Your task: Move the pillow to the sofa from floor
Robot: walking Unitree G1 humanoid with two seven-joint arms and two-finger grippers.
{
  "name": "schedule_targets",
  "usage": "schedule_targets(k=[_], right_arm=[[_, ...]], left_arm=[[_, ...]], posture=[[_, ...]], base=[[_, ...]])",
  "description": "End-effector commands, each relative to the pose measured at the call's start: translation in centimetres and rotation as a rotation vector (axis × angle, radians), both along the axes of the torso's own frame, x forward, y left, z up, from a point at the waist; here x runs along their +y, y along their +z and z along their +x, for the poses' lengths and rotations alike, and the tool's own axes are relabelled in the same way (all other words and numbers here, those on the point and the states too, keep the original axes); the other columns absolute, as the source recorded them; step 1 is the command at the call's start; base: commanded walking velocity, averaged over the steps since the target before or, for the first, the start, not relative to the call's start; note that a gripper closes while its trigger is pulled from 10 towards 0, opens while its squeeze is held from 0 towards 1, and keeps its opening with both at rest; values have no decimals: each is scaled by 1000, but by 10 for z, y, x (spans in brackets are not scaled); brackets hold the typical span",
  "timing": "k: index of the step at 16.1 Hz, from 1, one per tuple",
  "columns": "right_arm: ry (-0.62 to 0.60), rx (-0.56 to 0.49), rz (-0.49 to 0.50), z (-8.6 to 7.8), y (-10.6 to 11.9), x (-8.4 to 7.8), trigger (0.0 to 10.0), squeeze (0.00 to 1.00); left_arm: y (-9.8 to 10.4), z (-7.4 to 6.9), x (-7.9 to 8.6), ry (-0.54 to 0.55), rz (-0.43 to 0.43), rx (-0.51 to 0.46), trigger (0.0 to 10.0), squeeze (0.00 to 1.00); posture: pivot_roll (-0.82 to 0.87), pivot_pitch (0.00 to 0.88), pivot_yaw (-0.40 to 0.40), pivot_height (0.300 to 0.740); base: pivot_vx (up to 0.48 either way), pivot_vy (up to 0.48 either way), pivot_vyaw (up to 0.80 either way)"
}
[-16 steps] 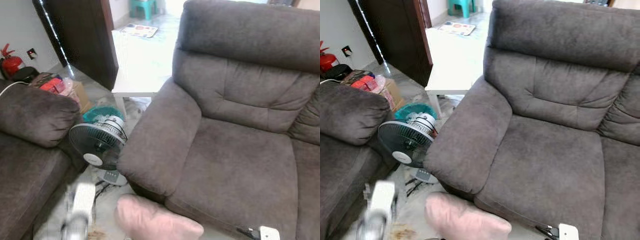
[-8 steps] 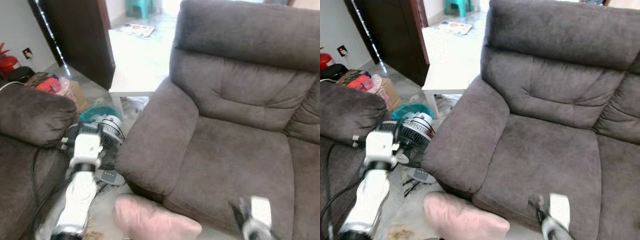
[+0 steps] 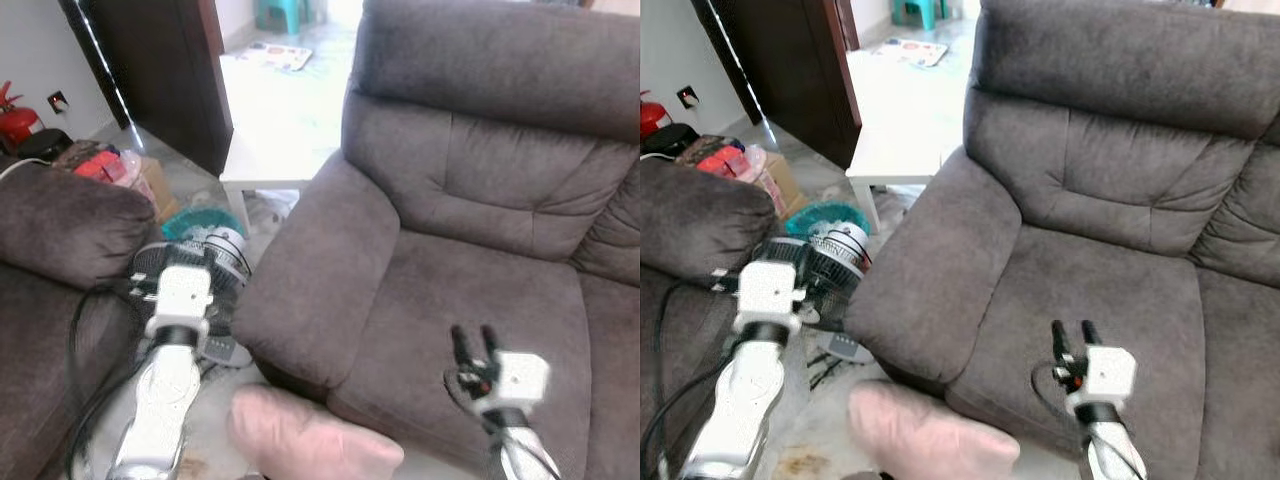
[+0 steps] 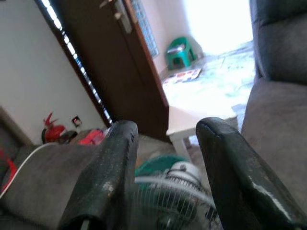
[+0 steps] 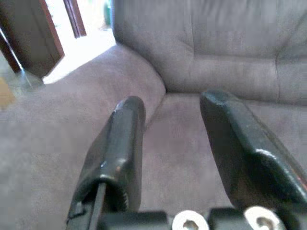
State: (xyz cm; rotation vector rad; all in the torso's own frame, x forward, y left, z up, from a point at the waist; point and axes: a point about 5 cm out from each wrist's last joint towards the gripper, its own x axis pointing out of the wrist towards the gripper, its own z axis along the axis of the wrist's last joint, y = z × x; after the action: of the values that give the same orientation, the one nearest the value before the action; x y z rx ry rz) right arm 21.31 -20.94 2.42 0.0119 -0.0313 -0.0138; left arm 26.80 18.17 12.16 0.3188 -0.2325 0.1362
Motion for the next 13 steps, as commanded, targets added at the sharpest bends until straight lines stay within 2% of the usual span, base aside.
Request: schedule_targets(k=[1, 3, 5, 7, 9, 13], right_arm=[[-10, -37, 0, -3, 11, -3, 10000, 0], [-29, -55, -22, -7, 19, -10, 10000, 0], [-42, -55, -29, -2, 25, -15, 10000, 0], [-33, -63, -17, 6, 36, -11, 10000, 0], [-17, -67, -6, 13, 39, -4, 10000, 0], [-14, -59, 7, 14, 41, -1, 10000, 0]], left_arm=[[1, -4, 5, 9, -20, 9, 10000, 0], [-3, -7, 6, 16, -27, 27, 10000, 0], [-4, -6, 4, 17, -54, 34, 10000, 0], [-3, -5, 3, 11, -60, 40, 10000, 0], [-5, -6, 3, 10, -61, 45, 10000, 0], [-6, -7, 2, -3, -57, 58, 10000, 0]], posture=[[109, 63, -1, 740], [97, 53, 0, 740], [90, 38, 0, 740], [90, 26, 0, 740], [94, 19, 0, 740], [92, 10, 3, 740]], base=[[0, 0, 0], [0, 0, 0], [0, 0, 0], [0, 0, 0], [0, 0, 0], [0, 0, 0]])
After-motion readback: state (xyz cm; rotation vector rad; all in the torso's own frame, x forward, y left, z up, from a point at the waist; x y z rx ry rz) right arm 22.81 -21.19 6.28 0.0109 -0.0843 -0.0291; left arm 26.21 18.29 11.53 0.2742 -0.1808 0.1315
